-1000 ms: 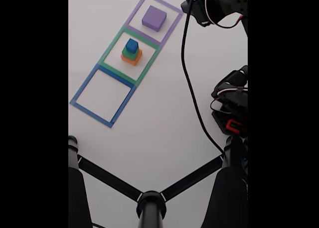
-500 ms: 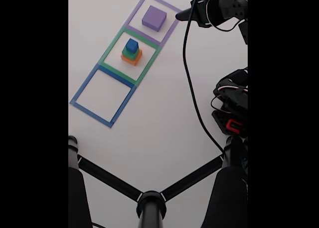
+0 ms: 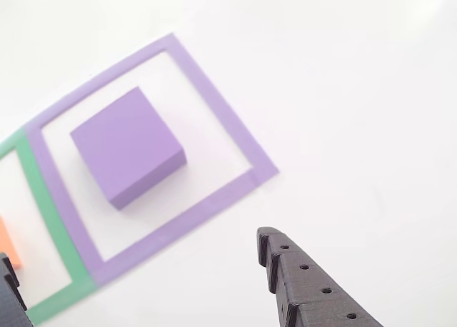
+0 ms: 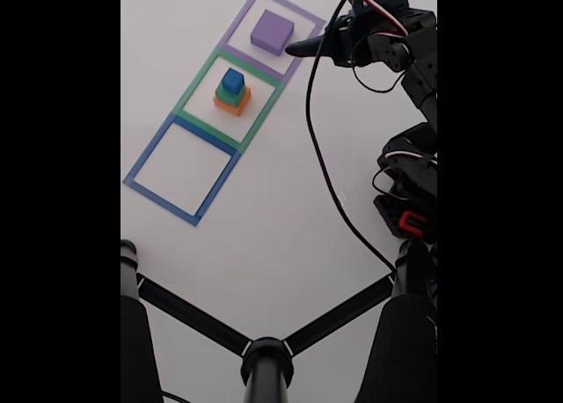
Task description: Tower of hanoi
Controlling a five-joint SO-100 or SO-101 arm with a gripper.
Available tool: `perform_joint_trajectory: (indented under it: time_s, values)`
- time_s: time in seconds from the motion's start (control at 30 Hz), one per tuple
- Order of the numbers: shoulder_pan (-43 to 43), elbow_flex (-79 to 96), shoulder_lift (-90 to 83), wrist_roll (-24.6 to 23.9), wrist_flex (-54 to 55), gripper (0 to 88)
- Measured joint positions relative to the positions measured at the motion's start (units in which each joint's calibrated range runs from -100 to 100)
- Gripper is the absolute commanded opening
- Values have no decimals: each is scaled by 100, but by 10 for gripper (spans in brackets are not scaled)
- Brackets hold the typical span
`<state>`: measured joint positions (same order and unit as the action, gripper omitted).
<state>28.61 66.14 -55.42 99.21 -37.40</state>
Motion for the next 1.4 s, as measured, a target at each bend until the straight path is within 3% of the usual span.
perform_joint_trajectory:
  time_s: [0.27, 0.6, 0.87, 1.4]
  values:
    - [0, 1532, 675, 0, 3026, 472]
    - [-205, 1697, 2786, 0, 6043, 484]
    - [-262, 1514, 4187, 0, 7231, 483]
    - [-426, 461, 6188, 0, 8363, 473]
